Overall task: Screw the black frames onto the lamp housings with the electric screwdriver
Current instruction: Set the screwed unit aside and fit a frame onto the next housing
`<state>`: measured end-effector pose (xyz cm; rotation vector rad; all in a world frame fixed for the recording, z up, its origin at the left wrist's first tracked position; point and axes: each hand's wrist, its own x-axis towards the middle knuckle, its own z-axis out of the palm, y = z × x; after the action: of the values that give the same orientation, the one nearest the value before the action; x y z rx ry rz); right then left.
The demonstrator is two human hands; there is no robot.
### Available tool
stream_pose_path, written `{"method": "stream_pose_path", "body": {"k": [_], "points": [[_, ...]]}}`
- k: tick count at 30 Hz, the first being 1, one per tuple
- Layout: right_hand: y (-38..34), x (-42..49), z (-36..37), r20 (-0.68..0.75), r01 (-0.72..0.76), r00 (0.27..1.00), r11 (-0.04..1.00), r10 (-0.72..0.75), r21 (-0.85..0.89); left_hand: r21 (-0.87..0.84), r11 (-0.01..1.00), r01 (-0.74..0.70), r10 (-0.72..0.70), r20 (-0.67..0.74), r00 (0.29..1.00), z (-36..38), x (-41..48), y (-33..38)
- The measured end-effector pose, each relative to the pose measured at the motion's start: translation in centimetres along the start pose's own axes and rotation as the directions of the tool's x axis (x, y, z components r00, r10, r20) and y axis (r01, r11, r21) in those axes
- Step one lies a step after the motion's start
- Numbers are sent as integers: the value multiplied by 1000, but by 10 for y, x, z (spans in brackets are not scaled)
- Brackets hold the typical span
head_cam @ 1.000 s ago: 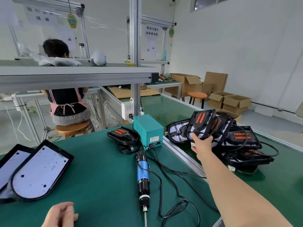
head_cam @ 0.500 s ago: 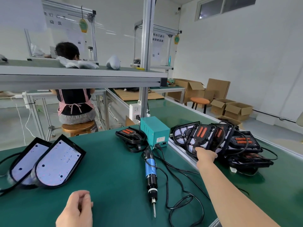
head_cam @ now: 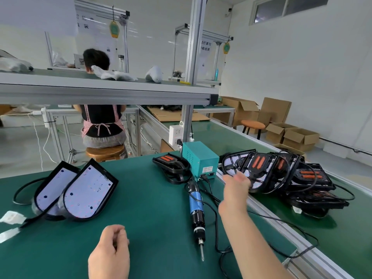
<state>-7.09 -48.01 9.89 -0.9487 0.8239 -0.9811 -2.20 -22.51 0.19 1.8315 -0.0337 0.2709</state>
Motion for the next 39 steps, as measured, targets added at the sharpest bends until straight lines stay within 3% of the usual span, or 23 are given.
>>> {"method": "stream_pose_path", "body": {"k": [6,13,15,17,21,26,39], "points": [[46,-67,50,224,-3,975,1000,3,-3,10,1000,-21,21,-7,1000,-2,0,-1],[117,-116,68,392,-43,909,968,141,-247,37,999,-30,30,-13,999,0,0,-2],[128,-117,67,502,42,849,926,164,-374,42,999,-28,28,-10,1000,0,1,-3],[132,-116,64,620,223,773,856,136,-466,57,998,-26,27,-7,1000,0,2,-4],[138,-117,60,764,494,641,720,77,-488,95,995,-40,39,9,999,-2,2,0],[140,-117,58,805,568,588,669,76,-478,92,994,-55,50,47,998,-4,-2,8],[139,-117,60,802,560,589,665,99,-494,107,994,-9,-1,96,995,-9,-4,13]]}}
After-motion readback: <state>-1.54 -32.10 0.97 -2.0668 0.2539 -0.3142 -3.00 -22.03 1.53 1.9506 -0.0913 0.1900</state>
